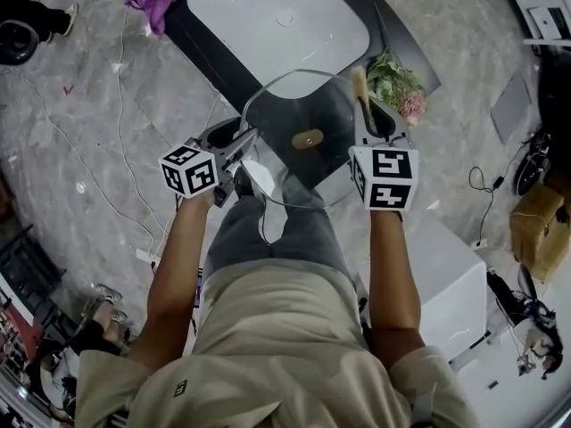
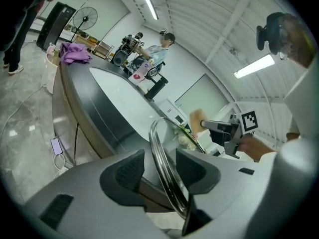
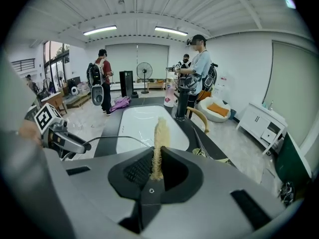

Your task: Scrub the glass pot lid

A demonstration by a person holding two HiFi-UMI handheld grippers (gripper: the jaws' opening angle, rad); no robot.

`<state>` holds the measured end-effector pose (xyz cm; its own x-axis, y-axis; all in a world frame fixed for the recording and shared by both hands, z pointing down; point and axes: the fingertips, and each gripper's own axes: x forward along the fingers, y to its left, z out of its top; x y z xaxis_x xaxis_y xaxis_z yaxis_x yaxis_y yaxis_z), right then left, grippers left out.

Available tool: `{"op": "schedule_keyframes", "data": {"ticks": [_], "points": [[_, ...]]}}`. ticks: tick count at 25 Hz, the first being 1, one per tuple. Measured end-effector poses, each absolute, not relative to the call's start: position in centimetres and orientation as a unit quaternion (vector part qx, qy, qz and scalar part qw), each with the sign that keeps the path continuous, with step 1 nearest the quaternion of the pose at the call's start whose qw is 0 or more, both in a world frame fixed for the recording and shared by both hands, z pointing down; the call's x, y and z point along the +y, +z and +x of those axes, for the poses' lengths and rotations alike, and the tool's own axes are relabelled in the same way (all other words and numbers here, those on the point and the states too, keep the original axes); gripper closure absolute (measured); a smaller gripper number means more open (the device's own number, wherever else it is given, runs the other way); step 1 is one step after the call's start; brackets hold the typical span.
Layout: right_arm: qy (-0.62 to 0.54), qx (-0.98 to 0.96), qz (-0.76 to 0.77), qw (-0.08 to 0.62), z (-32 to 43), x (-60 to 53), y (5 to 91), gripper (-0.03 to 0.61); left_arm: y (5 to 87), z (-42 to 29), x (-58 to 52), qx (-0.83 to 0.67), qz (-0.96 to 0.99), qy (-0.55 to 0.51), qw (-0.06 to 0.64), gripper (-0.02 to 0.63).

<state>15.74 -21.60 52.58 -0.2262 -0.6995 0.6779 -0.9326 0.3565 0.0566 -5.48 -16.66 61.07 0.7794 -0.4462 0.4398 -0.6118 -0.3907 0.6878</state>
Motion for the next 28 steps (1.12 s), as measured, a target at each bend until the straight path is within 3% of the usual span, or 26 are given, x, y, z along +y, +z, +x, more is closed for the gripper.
{"op": "schedule_keyframes", "data": {"ticks": [3,7,15,22,28], "points": [[0.182,-0.756,0.536,0.328,15.8,-21.8,53.5,0.537,61.5,-5.3,-16.4,-0.316,0.821,0.084,0.468,0.481],[0.171,-0.751,0.530,0.356,15.7,-21.7,55.2,0.537,61.6,-5.3,-16.4,-0.323,0.804,0.060,0.496,0.523],[0.169,-0.766,0.456,0.421,11.0,-19.4,60.2,0.537,61.8,-5.4,-16.3,-0.335,0.791,0.056,0.508,0.532],[0.252,-0.854,0.297,0.344,-2.7,-14.5,60.3,0.537,61.7,-5.4,-16.1,-0.344,0.784,0.056,0.513,0.532],[0.251,-0.852,0.296,0.351,-3.3,-14.3,60.4,0.537,61.9,-5.5,-16.0,-0.349,0.778,0.047,0.520,0.535]]}}
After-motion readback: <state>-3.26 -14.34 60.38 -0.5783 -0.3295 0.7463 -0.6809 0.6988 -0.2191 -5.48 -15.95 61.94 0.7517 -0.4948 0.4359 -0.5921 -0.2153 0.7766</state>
